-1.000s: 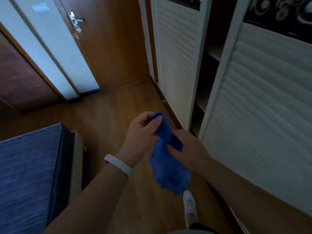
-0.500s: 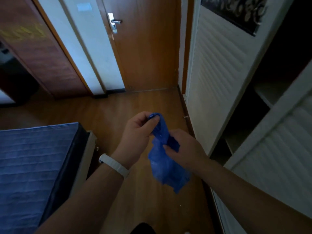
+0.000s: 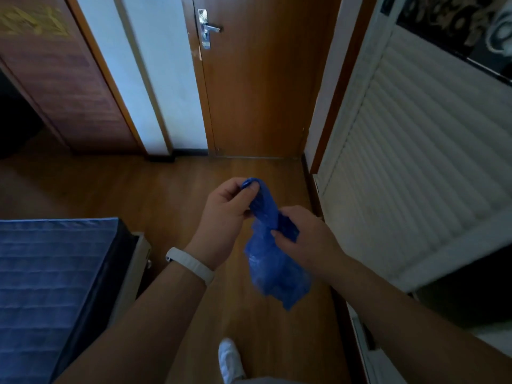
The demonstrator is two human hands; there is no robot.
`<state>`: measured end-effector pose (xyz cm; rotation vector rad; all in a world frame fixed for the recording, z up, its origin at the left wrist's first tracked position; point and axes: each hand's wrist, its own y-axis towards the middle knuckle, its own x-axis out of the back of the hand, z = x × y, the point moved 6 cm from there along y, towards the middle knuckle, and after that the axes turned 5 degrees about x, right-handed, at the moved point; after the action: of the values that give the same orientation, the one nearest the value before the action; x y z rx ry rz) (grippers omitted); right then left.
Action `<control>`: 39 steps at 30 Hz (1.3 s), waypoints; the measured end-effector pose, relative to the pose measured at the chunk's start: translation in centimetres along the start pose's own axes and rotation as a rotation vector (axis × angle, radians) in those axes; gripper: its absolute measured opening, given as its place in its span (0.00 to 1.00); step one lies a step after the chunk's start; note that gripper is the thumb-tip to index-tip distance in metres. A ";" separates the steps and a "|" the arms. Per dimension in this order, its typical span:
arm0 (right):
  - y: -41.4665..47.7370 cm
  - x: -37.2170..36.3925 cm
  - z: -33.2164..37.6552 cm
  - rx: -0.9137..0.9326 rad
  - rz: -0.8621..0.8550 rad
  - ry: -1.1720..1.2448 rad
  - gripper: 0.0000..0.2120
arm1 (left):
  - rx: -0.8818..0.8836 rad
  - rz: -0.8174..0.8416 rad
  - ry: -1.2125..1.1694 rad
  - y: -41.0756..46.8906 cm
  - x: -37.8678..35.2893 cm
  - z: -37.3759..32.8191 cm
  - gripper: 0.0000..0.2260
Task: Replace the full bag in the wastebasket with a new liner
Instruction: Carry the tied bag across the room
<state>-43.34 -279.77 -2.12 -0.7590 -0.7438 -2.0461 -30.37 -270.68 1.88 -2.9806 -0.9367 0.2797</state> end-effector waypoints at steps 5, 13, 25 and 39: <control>9.2 -2.0 1.8 0.015 -0.020 -0.024 0.14 | -0.032 0.006 -0.002 7.6 6.2 -3.2 0.08; 20.6 -6.7 2.8 0.097 0.024 -0.048 0.13 | -0.047 -0.091 -0.097 14.6 14.4 -4.8 0.08; 41.9 -15.2 -1.0 0.136 0.137 0.059 0.12 | 0.007 -0.290 -0.038 31.5 26.3 -4.8 0.10; 66.5 -18.2 -2.3 0.258 0.218 0.044 0.13 | -0.013 -0.386 -0.052 51.3 36.3 -10.0 0.07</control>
<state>20.60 -305.75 -1.26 -0.6170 -0.8419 -1.7266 29.66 -291.77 2.65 -2.7314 -1.4898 0.3433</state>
